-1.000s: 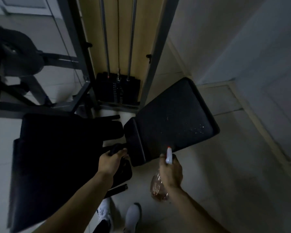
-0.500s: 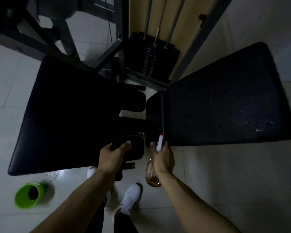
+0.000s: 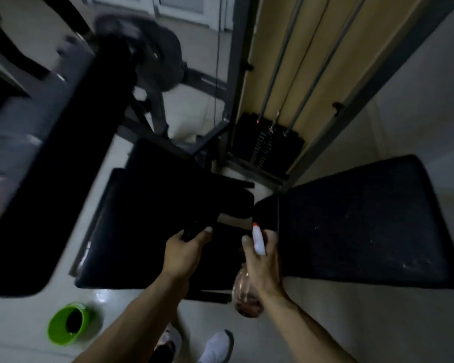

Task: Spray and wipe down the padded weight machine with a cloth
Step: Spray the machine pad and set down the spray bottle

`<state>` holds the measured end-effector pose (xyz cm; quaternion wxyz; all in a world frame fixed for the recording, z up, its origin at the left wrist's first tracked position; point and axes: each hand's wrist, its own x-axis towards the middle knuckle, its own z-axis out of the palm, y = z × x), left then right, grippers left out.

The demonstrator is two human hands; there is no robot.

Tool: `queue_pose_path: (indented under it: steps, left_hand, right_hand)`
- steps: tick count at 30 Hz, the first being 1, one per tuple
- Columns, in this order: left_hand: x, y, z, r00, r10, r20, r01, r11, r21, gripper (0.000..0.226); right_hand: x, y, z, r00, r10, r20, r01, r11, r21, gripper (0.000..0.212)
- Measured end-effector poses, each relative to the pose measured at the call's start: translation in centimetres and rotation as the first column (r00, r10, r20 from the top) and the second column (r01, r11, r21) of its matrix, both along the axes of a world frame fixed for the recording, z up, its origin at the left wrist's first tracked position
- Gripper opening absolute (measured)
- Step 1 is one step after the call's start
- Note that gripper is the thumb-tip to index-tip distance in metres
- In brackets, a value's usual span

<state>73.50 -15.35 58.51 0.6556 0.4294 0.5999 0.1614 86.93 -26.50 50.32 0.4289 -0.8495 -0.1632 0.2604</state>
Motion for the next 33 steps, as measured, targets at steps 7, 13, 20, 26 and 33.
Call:
queue_pose_path:
  steps: [7, 13, 20, 26, 33]
  left_hand:
    - [-4.5, 10.1, 16.0, 0.964, 0.231, 0.132, -0.254, 0.947, 0.195, 0.020]
    - [-10.8, 17.6, 25.7, 0.921, 0.359, 0.152, -0.390, 0.863, 0.321, 0.026]
    - [-16.7, 24.3, 32.4, 0.901, 0.358, 0.247, -0.434, 0.782, 0.449, 0.022]
    - [-19.8, 26.5, 33.2, 0.878, 0.373, 0.301, -0.472, 0.781, 0.410, 0.022]
    - [-18.1, 27.3, 35.3, 0.864, 0.213, 0.456, -0.398, 0.843, 0.361, 0.028]
  right_hand:
    - [-2.8, 12.5, 20.5, 0.913, 0.357, 0.200, -0.406, 0.848, 0.340, 0.034]
    - [-8.4, 25.6, 30.6, 0.868, 0.424, 0.259, -0.497, 0.729, 0.471, 0.018]
    - [-14.1, 35.4, 33.4, 0.766, 0.541, 0.348, -0.641, 0.596, 0.484, 0.018]
    - [-17.0, 38.0, 32.0, 0.667, 0.652, 0.361, -0.745, 0.571, 0.345, 0.011]
    - [-15.8, 37.0, 34.2, 0.554, 0.817, 0.159, -0.794, 0.461, 0.397, 0.053]
